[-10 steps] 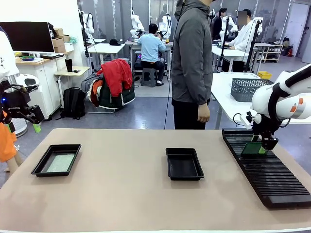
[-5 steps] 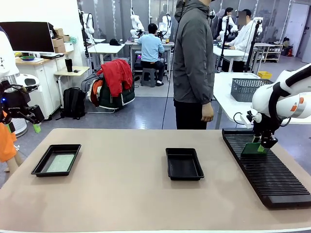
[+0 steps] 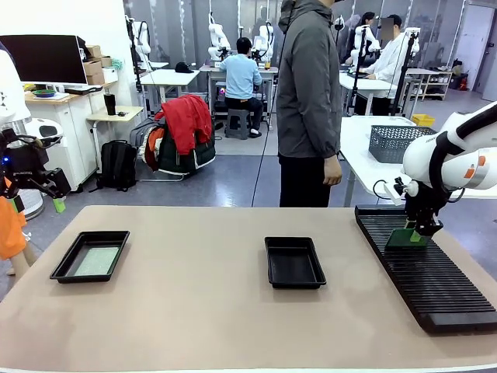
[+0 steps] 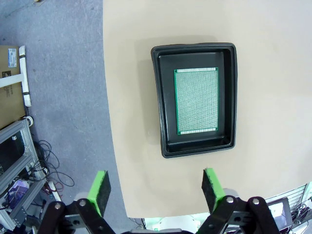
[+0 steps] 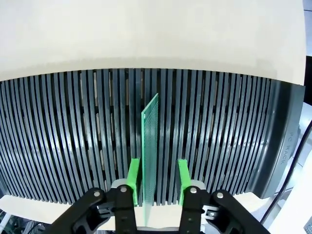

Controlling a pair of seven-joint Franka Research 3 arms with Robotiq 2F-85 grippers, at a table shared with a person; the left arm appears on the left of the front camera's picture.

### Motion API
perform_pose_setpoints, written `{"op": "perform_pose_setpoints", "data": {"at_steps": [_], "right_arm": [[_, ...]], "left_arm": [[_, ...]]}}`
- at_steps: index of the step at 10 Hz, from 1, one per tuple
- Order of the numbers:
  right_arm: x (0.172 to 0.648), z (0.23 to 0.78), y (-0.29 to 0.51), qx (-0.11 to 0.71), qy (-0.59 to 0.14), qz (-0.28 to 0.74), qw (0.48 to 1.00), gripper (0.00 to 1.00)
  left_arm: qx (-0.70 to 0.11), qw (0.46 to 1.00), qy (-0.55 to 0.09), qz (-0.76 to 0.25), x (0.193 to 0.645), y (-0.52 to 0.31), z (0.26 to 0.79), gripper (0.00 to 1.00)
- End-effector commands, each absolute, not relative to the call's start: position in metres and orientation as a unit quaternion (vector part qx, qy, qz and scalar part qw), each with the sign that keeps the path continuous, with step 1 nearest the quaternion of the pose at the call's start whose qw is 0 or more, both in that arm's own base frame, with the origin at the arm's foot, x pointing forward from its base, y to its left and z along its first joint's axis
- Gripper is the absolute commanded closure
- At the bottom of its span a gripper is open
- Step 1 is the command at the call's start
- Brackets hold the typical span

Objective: Inspect and transfer BCBs to ESD trays.
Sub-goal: Pick up the Blank PCB from the PCB Rack and place it in the right ESD tray.

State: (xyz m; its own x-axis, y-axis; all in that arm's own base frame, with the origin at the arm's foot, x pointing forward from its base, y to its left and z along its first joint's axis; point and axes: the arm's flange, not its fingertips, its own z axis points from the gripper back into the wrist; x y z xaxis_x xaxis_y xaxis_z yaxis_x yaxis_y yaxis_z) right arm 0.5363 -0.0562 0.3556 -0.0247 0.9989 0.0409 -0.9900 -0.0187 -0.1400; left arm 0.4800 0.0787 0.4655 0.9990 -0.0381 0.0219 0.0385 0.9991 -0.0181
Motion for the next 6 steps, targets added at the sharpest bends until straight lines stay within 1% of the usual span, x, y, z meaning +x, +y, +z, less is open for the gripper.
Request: {"op": "perform_pose_setpoints", "data": {"at_steps": [1, 2, 3, 4, 5, 6], "right_arm": [[0.5409, 0.3549, -0.0555, -0.025, -0.067, 0.706, 0.704, 0.67], [0.5416, 0.3540, -0.0566, -0.023, -0.067, 0.706, 0.704, 0.77], [0.5416, 0.3540, -0.0576, -0.023, -0.070, 0.705, 0.705, 0.76], [0.5414, 0.3549, -0.0573, -0.023, -0.069, 0.706, 0.704, 0.85], [0.5417, 0.3553, -0.0569, -0.023, -0.067, 0.706, 0.704, 0.84], [0.5422, 0.3553, -0.0568, -0.022, -0.066, 0.707, 0.704, 0.94]], "left_arm": [[-0.008, 1.000, -0.013, -0.018, 0.4794, 0.0789, 0.4647, 0.00], [-0.008, 1.000, -0.013, -0.018, 0.4794, 0.0789, 0.4647, 0.00], [-0.008, 1.000, -0.013, -0.018, 0.4794, 0.0789, 0.4647, 0.00], [-0.008, 1.000, -0.013, -0.018, 0.4794, 0.0789, 0.4647, 0.00], [-0.008, 1.000, -0.013, -0.018, 0.4794, 0.0789, 0.4647, 0.00], [-0.008, 1.000, -0.013, -0.018, 0.4794, 0.0789, 0.4647, 0.00]]}}
